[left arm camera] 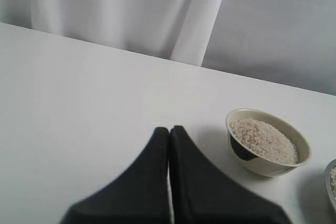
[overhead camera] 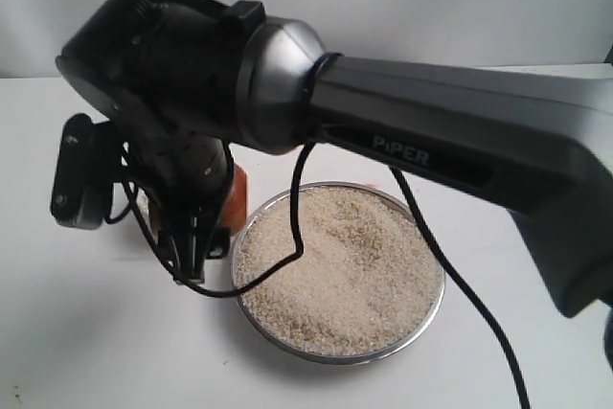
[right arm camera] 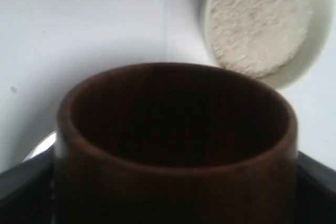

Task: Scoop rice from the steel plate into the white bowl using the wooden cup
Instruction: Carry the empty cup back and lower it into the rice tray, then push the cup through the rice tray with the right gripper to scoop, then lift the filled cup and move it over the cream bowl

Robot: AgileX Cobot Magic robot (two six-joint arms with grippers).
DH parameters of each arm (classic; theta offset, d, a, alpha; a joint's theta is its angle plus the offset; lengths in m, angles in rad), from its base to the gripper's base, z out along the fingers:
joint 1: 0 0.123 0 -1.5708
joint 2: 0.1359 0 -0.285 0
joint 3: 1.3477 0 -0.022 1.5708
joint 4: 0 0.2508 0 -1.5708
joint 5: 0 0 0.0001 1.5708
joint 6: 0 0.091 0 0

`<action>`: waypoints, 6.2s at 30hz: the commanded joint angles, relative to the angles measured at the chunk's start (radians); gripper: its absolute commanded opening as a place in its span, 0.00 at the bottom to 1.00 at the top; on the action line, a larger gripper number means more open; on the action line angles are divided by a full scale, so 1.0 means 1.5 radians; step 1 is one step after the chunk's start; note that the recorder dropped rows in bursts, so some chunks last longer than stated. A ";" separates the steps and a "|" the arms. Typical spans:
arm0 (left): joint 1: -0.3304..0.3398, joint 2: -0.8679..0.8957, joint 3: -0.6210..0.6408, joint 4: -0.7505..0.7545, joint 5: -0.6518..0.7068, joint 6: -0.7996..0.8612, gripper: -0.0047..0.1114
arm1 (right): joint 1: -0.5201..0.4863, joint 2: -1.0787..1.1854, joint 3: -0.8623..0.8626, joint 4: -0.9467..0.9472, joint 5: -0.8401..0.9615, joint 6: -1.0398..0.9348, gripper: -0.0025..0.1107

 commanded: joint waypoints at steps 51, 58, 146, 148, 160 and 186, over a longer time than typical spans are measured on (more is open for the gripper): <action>-0.003 -0.002 -0.002 -0.001 -0.004 -0.003 0.04 | -0.067 -0.002 0.331 -0.287 0.002 -0.053 0.02; -0.003 -0.002 -0.002 -0.001 -0.004 -0.003 0.04 | -0.067 0.028 0.334 -0.251 0.002 -0.052 0.02; -0.003 -0.002 -0.002 -0.001 -0.004 -0.003 0.04 | -0.219 -0.111 0.685 -0.034 -0.782 0.216 0.02; -0.003 -0.002 -0.002 -0.001 -0.004 -0.003 0.04 | -0.228 -0.123 0.701 -0.034 -0.821 0.225 0.02; -0.003 -0.002 -0.002 -0.001 -0.004 -0.003 0.04 | -0.254 -0.213 0.714 0.013 -0.964 0.240 0.02; -0.003 -0.002 -0.002 -0.001 -0.004 -0.003 0.04 | -0.188 -0.116 0.237 -0.021 -0.609 0.214 0.02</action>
